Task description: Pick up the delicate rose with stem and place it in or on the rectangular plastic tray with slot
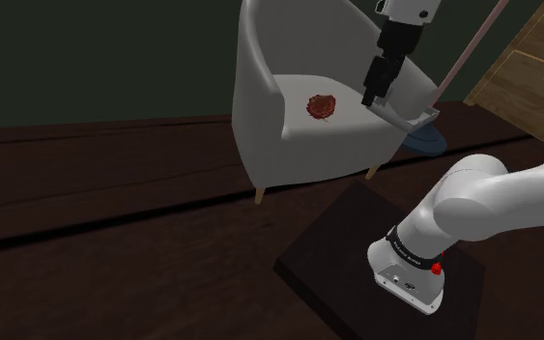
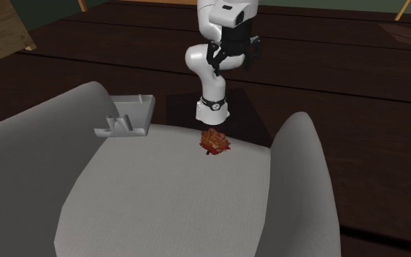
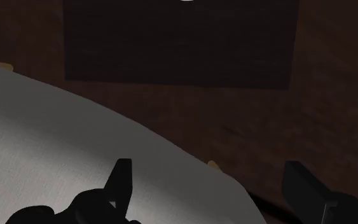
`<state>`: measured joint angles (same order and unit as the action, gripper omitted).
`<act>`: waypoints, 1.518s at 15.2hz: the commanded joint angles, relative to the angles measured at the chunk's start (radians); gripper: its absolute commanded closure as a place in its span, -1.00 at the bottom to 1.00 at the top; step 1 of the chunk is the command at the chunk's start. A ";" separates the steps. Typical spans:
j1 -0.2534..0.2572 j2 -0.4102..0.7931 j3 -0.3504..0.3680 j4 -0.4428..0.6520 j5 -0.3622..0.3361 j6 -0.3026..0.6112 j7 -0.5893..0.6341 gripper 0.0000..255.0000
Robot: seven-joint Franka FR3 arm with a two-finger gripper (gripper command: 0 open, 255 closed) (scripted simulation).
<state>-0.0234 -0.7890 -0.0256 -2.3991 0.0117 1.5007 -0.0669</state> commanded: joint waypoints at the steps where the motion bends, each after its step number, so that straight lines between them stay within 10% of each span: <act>1: 0.000 0.000 0.000 0.000 0.000 0.000 0.000 -1.00; 13: -0.135 0.268 -0.109 -0.051 0.117 0.475 0.204 -1.00; 23: -0.128 0.316 -0.109 -0.125 0.139 0.605 0.203 -1.00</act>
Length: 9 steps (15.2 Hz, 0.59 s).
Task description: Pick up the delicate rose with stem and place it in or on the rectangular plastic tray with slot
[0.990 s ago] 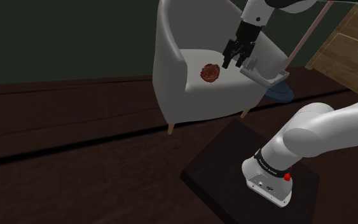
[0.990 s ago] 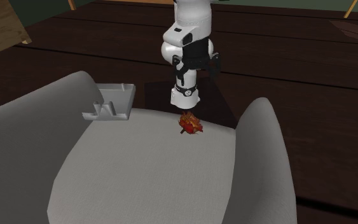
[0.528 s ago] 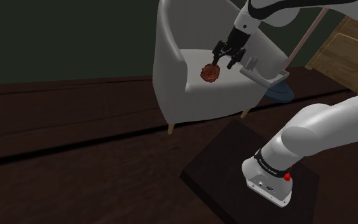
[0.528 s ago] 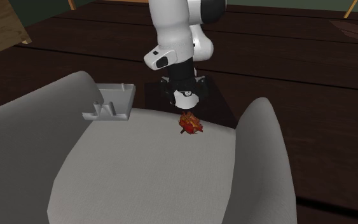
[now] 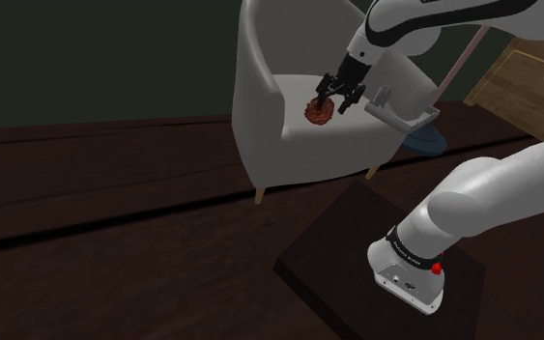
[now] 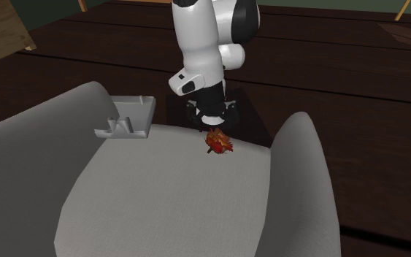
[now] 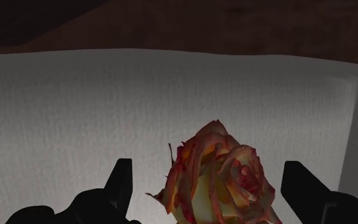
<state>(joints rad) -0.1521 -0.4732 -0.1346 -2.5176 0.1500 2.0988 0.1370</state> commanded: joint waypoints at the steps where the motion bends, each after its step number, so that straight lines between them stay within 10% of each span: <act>1: 0.000 0.001 0.000 -0.006 0.001 0.007 -0.001 -1.00; 6: 0.000 0.001 0.000 -0.006 0.001 0.007 -0.001 -1.00; 7: 0.000 0.001 0.000 -0.006 0.001 0.007 -0.001 1.00; 9: 0.000 0.000 0.000 -0.007 0.000 0.006 -0.001 1.00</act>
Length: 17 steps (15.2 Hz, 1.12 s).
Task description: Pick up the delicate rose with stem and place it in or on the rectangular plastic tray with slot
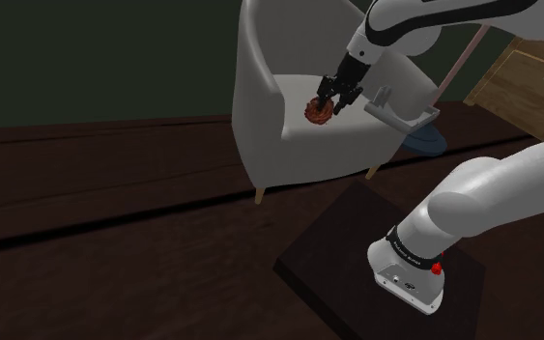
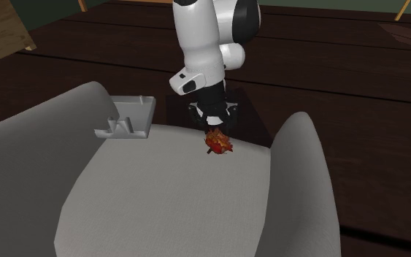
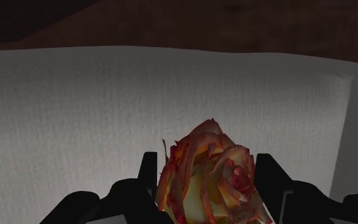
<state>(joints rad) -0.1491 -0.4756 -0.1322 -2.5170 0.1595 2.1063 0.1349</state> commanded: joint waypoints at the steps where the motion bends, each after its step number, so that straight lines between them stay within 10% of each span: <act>1: -0.003 0.007 -0.003 -0.004 -0.009 0.000 0.000 1.00; 17: -0.007 -0.033 0.005 0.101 -0.020 -0.141 0.028 1.00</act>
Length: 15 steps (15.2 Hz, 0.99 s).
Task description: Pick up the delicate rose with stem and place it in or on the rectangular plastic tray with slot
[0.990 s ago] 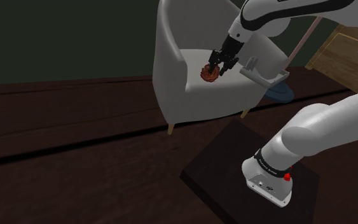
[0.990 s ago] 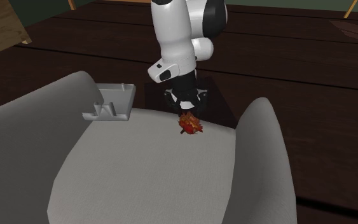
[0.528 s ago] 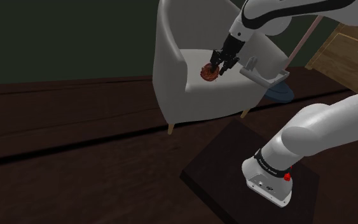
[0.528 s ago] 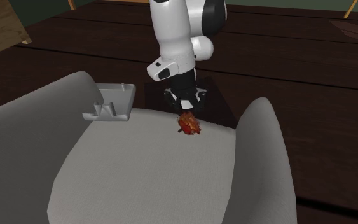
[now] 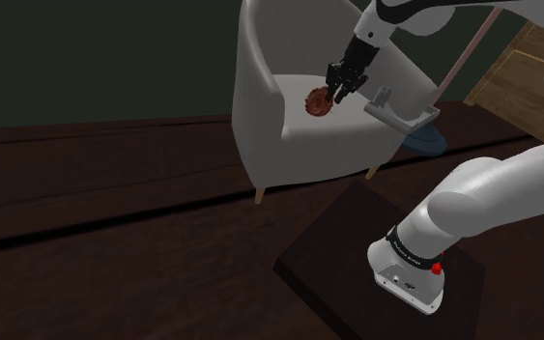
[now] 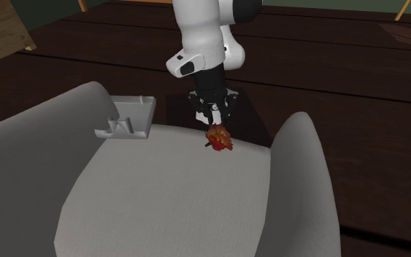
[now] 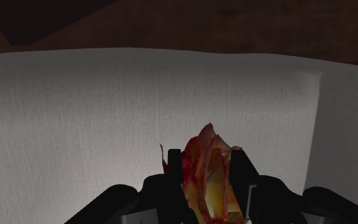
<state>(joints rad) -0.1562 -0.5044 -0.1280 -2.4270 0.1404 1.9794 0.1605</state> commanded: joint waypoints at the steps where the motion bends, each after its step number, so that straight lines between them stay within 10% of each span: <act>1: -0.001 -0.006 0.001 0.022 -0.002 -0.028 0.005 1.00; 15: 0.001 -0.011 0.004 0.206 -0.009 -0.214 0.036 1.00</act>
<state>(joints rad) -0.1553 -0.5155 -0.1238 -2.2349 0.1322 1.7788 0.1945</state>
